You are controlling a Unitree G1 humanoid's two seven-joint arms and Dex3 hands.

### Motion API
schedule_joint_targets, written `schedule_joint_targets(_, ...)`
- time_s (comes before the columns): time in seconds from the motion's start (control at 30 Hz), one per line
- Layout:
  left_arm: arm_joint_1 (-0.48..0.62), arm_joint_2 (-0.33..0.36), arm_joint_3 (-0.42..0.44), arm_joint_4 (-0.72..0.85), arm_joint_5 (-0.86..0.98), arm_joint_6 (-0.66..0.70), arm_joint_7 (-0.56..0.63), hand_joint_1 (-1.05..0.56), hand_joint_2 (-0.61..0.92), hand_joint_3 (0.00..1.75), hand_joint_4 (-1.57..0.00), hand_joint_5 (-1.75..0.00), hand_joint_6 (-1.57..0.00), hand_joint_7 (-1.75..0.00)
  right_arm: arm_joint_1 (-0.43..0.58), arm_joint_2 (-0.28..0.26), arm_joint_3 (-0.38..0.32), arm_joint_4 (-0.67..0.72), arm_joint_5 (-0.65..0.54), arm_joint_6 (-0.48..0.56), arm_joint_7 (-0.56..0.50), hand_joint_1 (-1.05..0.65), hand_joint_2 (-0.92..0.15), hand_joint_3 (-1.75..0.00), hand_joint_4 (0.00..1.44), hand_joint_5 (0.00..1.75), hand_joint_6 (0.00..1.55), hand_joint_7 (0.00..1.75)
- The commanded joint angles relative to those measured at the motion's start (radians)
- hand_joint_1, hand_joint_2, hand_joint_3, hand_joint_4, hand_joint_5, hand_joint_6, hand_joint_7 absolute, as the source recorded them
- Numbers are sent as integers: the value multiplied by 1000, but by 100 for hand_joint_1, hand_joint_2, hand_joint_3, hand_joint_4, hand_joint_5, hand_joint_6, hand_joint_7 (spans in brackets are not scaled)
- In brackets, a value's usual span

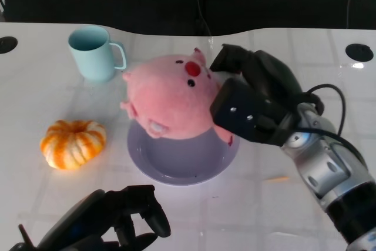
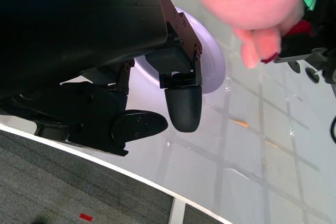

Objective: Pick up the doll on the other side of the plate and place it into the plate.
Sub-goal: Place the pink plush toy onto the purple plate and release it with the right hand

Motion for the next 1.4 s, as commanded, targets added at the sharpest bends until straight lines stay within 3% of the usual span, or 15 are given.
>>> schedule_joint_targets(0.03,6,6,-3,-18,3,5,0,-13,89,52,-61,-163,-62,-123,-39,17,1,51,0,-24,-23,-12,-35,-130,97,175,78,173)
schedule_joint_targets(0.13,11,4,-8,-23,6,0,4,-13,89,52,-62,-164,-61,-124,-45,29,7,95,-11,-41,-40,-12,-35,-126,95,175,79,168)
schedule_joint_targets(0.2,13,5,-11,-26,10,1,5,-12,89,52,-62,-164,-61,-124,-46,31,13,109,-19,-45,-46,-12,-32,-126,92,175,83,150)
schedule_joint_targets(0.23,14,5,-12,-27,11,0,5,-13,90,52,-62,-163,-61,-124,-44,31,15,113,-18,-44,-40,-14,-35,-117,83,166,83,123)
schedule_joint_targets(0.27,15,5,-13,-28,12,-1,5,-13,90,52,-62,-164,-61,-124,-43,31,17,115,-16,-44,-36,-19,-46,-94,76,145,86,85)
schedule_joint_targets(0.3,16,5,-14,-30,13,-3,5,-14,90,51,-61,-164,-61,-124,-42,26,25,115,-16,-41,-11,-20,-53,-81,74,138,90,66)
schedule_joint_targets(0.37,19,4,-15,-35,13,-1,5,-14,90,51,-62,-166,-61,-124,-45,7,51,114,-30,-32,46,-36,-81,-36,55,74,67,21)
schedule_joint_targets(0.43,20,3,-17,-42,16,8,4,-14,90,50,-61,-166,-61,-124,-51,-16,83,100,-52,0,130,-48,-89,-26,37,48,52,6)
schedule_joint_targets(0.5,20,2,-19,-48,16,19,2,-14,90,50,-61,-165,-60,-124,-48,-40,106,74,-67,21,208,-57,-92,-26,22,36,38,1)
schedule_joint_targets(0.77,16,4,-25,-58,18,42,1,-13,91,50,-61,-168,-60,-125,-29,-100,145,-7,-90,46,373,-70,-92,-27,5,24,19,0)
schedule_joint_targets(1.17,11,-2,-31,-47,18,29,7,-13,88,54,-61,-172,-61,-128,29,-165,138,-150,-111,4,385,-75,-92,-27,7,23,18,0)
schedule_joint_targets(1.4,8,-5,-33,-41,18,27,8,-13,88,55,-60,-172,-60,-128,107,-216,94,-335,-93,-19,396,-73,-92,-31,10,26,20,2)
